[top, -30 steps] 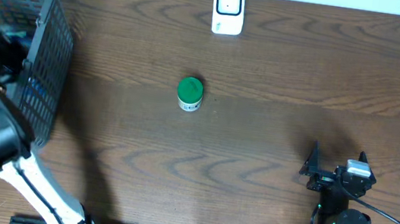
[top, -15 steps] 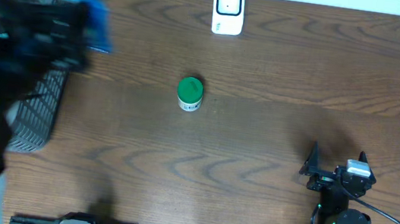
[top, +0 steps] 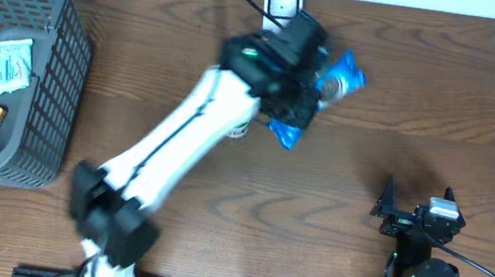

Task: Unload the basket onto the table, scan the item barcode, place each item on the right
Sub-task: 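Carry Oreo pack with left gripper and drop it right of jar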

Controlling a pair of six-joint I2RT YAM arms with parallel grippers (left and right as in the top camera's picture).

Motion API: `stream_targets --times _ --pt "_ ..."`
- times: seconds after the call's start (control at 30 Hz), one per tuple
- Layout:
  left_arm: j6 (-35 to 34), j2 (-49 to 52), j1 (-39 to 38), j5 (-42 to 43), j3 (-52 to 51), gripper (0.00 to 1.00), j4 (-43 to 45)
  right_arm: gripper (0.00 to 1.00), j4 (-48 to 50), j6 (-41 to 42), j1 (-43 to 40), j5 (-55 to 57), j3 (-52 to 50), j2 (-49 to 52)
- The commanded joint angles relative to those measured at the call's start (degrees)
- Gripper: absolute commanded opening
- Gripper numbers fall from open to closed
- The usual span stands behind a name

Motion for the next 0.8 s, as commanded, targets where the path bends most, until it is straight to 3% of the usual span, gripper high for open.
stream_targets --times 0.0,0.27,0.53,0.57,0.77 --pt "-0.1 5.0 -1.0 -0.7 0.8 0.08 1.1 0.99 -0.1 -0.8 0.5 -0.1 -0.1 -0.1" --pt "-0.2 18.2 -1.2 -2.1 0.7 0.08 2.7 0.99 -0.1 -0.8 0.5 -0.1 -0.1 -0.1" --pt "-0.1 20.8 -1.3 -9.7 0.5 0.09 2.7 0.99 -0.1 -0.8 0.5 -0.1 -0.1 -0.1" --pt "-0.1 20.5 -1.3 -9.7 0.5 0.13 2.7 0.99 -0.1 -0.8 0.5 -0.1 -0.1 -0.1" --pt "0.0 15.1 -1.3 -9.7 0.7 0.72 1.5 0.99 -0.1 -0.8 0.5 -0.1 -0.1 -0.1"
